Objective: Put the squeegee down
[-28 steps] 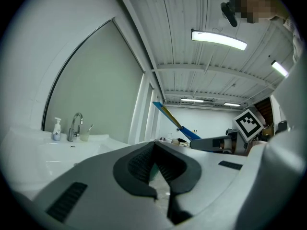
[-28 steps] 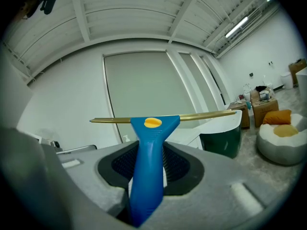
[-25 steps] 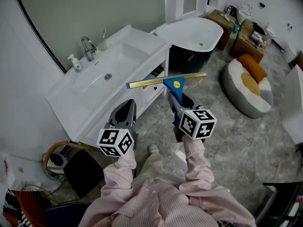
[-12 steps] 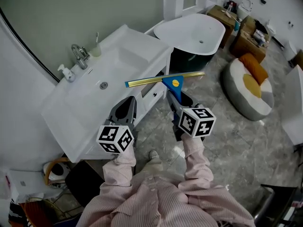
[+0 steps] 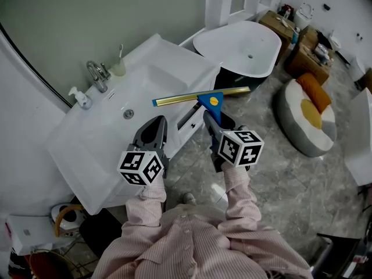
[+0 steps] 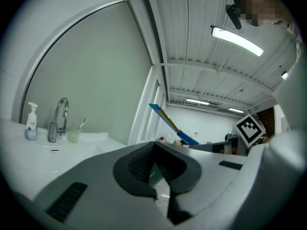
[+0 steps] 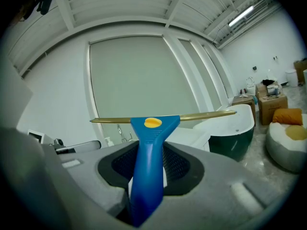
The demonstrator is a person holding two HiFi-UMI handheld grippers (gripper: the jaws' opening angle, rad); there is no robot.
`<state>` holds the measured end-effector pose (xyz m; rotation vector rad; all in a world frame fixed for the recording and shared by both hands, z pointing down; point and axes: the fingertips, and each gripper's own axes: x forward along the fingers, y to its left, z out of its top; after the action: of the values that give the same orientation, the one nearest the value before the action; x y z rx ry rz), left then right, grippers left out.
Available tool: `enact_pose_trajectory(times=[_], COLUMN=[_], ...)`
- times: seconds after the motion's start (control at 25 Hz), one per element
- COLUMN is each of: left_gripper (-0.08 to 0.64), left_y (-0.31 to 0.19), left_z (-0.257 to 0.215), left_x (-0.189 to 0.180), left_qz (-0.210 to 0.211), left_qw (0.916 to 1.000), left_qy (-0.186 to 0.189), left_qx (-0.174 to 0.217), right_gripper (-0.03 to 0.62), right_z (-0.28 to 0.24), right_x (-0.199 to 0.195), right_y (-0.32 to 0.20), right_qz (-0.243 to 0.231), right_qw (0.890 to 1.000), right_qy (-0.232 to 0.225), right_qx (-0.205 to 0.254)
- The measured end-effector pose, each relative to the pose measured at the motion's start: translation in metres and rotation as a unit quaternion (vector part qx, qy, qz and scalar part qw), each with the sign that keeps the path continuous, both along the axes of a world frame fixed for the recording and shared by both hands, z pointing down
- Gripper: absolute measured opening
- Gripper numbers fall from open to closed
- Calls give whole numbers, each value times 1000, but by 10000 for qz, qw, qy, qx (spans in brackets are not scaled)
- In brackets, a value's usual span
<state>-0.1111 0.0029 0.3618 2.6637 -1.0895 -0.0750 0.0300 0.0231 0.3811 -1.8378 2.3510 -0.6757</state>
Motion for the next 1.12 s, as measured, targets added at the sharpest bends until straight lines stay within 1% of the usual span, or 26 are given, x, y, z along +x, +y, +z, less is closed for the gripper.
enact_pose_trajectory(times=[0.32, 0.64, 0.8, 0.92, 1.12], left_gripper=[2, 2, 2, 2, 2], left_y=[-30, -72, -104, -134, -181], left_z=[10, 15, 21, 25, 31], left_x=[-7, 7, 16, 21, 42], left_qz=[-85, -121, -253, -415, -548], left_qw=[9999, 9998, 9995, 9989, 9978], left_qy=[65, 107, 102, 126, 125], left_qx=[-95, -121, -130, -199, -357], right_gripper=[133, 133, 133, 133, 133], right_z=[10, 14, 19, 23, 28], right_x=[-7, 10, 23, 28, 46], right_y=[-34, -80, -116, -150, -207], right_qz=[-69, -90, -171, -337, -532], right_qw=[9999, 9999, 9998, 9993, 9981], right_qy=[-29, -39, -70, -41, -56], right_qx=[-88, -113, -101, -159, -299])
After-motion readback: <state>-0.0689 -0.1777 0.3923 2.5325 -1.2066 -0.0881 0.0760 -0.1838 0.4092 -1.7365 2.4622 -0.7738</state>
